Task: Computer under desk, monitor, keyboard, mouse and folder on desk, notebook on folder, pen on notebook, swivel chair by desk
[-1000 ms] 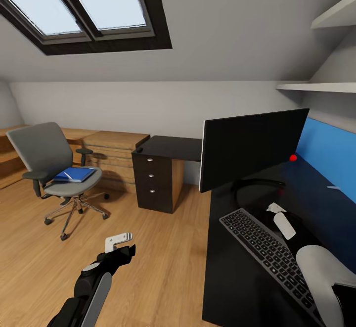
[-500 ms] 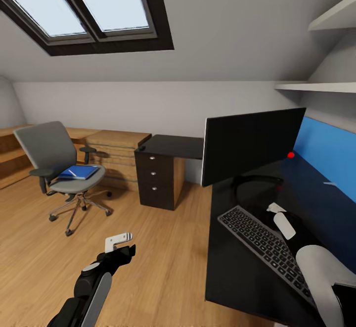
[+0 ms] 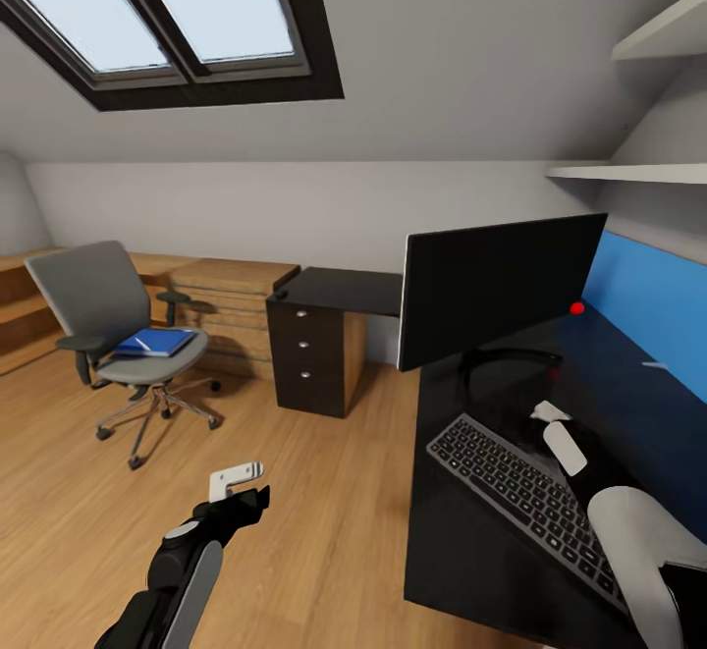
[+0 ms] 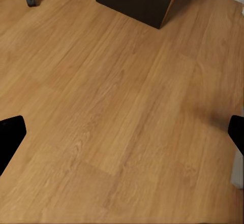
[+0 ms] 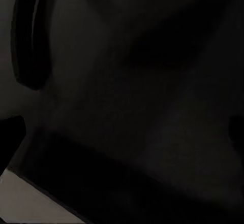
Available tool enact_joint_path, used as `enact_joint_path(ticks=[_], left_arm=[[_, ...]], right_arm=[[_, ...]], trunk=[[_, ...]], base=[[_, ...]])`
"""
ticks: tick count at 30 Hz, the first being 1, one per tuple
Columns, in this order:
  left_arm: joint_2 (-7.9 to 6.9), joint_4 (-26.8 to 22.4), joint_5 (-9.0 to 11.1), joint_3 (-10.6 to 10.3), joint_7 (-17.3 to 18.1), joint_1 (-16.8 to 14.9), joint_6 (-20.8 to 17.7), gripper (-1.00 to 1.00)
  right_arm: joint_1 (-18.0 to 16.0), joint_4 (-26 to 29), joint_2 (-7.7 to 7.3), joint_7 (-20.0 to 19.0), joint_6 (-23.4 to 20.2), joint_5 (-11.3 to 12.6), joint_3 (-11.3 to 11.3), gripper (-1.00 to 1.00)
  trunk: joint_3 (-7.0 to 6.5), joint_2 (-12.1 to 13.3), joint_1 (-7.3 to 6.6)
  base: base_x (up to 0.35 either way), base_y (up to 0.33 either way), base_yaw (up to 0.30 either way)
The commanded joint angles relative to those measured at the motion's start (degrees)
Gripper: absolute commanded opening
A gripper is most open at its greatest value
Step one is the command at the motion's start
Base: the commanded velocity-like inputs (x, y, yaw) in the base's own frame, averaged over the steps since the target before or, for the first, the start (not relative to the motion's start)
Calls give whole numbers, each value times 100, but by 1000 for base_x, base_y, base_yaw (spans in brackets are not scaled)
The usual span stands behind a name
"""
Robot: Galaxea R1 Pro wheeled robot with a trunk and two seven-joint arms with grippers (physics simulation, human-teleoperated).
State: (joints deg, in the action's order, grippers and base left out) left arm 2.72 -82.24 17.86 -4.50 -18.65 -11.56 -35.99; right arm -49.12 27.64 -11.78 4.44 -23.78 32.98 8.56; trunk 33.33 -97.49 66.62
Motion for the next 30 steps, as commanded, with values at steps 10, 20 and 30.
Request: enact_joint_path(ticks=[10,20,30], left_arm=[[0,125,51,-24,-49,-4,-14,100],[0,151,53,-33,-50,-4,-14,100],[0,152,51,-33,-51,-4,-14,100]], right_arm=[[8,230,-9,57,1046,-1162,9,100],[51,813,-38,73,1036,-1561,22,100],[52,846,-101,83,681,-1571,15,100]], trunk=[[6,-3,1],[6,-3,1],[6,-3,1]], base=[[42,-123,0],[-227,-94,0],[-334,-2,0]])
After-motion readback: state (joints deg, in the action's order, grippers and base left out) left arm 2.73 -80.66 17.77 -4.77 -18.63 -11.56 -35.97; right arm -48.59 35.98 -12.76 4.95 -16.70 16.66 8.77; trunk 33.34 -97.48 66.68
